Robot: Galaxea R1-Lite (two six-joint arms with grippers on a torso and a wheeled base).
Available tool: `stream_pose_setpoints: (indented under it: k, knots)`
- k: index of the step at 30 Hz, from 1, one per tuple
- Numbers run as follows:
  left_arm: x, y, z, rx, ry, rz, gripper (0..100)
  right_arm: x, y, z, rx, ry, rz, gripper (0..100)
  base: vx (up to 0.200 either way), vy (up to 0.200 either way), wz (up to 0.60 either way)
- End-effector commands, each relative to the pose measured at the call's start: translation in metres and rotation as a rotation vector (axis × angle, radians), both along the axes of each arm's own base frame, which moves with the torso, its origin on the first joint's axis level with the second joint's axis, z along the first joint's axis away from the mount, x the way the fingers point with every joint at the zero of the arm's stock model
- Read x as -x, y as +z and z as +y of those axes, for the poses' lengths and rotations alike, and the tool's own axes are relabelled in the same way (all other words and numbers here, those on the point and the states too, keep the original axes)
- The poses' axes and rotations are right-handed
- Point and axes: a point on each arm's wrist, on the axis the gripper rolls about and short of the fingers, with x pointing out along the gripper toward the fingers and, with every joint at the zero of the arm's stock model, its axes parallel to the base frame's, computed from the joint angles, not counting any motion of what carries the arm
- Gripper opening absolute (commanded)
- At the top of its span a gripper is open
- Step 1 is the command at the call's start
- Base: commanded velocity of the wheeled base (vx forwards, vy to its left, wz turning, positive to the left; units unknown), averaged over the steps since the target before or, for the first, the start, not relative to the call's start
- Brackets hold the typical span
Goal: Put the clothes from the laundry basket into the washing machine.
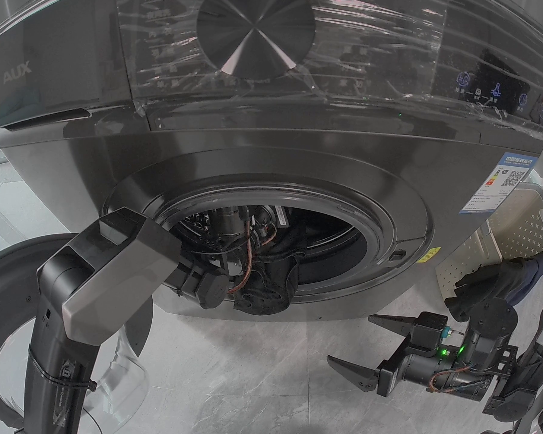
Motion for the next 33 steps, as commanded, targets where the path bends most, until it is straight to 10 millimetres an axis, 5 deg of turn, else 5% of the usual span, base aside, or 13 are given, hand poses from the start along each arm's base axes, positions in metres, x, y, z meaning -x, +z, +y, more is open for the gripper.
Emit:
stream_pose_setpoints:
  k: [1,9,10,18,33]
  knots:
    - [0.019,-0.005,0.007,-0.068,-0.022,0.112,100,0.000,0.000,0.000,0.002,0.001,0.001,100,0.000,0.000,0.00]
    - [0.026,-0.033,0.010,-0.149,-0.048,0.236,100,0.001,0.000,0.001,-0.001,0.006,-0.001,100,0.000,0.000,0.00]
    - [0.025,-0.035,0.010,-0.150,-0.048,0.237,0,0.001,0.000,0.001,-0.001,0.006,-0.001,100,0.000,0.000,0.00]
    - [0.019,-0.030,0.007,-0.131,-0.048,0.212,0,0.000,0.000,0.002,-0.003,0.006,-0.003,100,0.000,0.000,0.00]
    - [-0.017,0.027,-0.006,0.103,0.042,-0.077,0,-0.002,0.003,0.003,-0.013,0.003,-0.013,100,0.000,0.000,0.00]
